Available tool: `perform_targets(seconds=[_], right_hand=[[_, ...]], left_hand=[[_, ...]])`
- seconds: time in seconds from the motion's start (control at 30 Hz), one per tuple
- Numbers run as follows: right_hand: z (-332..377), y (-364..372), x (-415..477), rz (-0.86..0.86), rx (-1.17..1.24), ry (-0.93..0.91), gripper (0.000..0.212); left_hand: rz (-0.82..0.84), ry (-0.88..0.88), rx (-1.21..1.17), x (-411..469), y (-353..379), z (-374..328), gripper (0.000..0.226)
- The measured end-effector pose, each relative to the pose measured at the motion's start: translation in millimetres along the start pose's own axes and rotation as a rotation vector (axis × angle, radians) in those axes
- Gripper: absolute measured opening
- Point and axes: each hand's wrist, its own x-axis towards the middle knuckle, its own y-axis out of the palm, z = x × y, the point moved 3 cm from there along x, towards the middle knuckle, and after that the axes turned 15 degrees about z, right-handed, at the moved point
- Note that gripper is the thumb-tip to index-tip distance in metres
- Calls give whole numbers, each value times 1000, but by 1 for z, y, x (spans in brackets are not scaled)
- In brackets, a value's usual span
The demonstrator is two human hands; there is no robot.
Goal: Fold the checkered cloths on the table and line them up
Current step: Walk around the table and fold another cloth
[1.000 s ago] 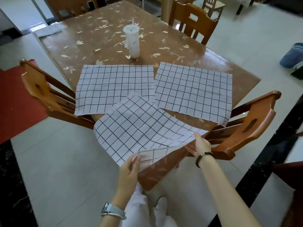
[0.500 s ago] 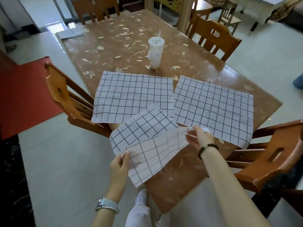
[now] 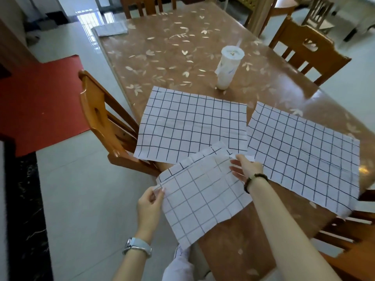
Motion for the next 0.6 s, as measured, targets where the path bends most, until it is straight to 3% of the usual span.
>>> perform_targets(seconds=[0.4, 0.6], right_hand=[[-3, 27, 69, 18, -80, 111, 56], [-11, 28, 92, 24, -118, 125, 58]], left_hand=[[-133, -138, 3, 54, -17, 34, 19], [-202, -179, 10, 61, -13, 48, 33]])
